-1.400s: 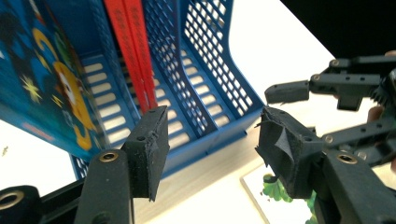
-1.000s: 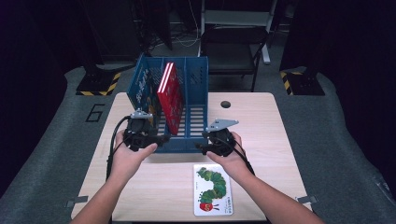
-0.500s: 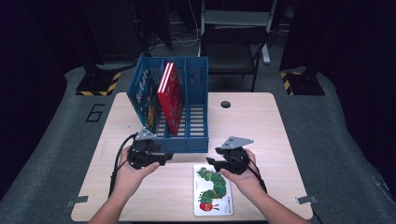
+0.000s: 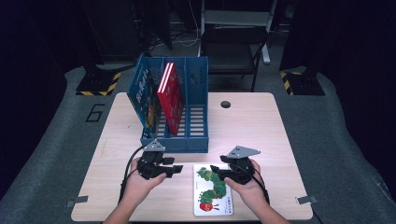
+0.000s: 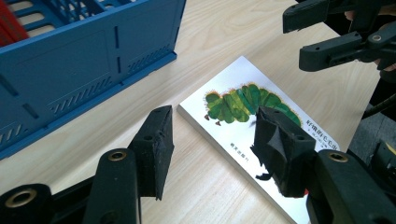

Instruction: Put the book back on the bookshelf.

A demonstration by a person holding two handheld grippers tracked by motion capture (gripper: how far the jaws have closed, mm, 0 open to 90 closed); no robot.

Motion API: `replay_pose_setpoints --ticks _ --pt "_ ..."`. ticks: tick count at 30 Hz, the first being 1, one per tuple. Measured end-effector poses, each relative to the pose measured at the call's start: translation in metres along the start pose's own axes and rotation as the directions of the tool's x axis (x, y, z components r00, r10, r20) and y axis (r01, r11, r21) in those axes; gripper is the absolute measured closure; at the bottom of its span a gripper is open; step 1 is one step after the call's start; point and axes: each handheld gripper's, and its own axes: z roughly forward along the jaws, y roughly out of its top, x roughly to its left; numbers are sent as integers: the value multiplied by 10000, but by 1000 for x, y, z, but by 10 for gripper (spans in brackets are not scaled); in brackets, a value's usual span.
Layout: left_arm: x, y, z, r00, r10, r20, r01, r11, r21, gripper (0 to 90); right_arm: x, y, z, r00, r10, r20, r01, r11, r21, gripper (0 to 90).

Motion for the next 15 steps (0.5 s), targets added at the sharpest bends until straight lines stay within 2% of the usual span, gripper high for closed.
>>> replay_pose_setpoints --ticks 5,7,9,12,15 --pt "0 -3 8 9999 87 60 -88 9998 189 380 2 -11 -2 9996 -73 273 73 10000 18 435" --pt "-1 -5 11 9999 139 101 -140 9999 97 353 1 -16 -2 9993 93 353 -92 10000 -24 434" --pt "-2 -5 15 9996 252 118 -255 9994 246 324 -1 -19 -2 9989 129 442 -130 9999 26 434" --pt "-3 -5 21 9992 350 181 -356 9988 328 325 -5 -24 -2 9981 78 611 -80 10000 30 434" --pt "-3 -7 27 9989 458 108 -462 9983 367 358 -11 -29 -2 9971 227 730 -228 9997 15 426"
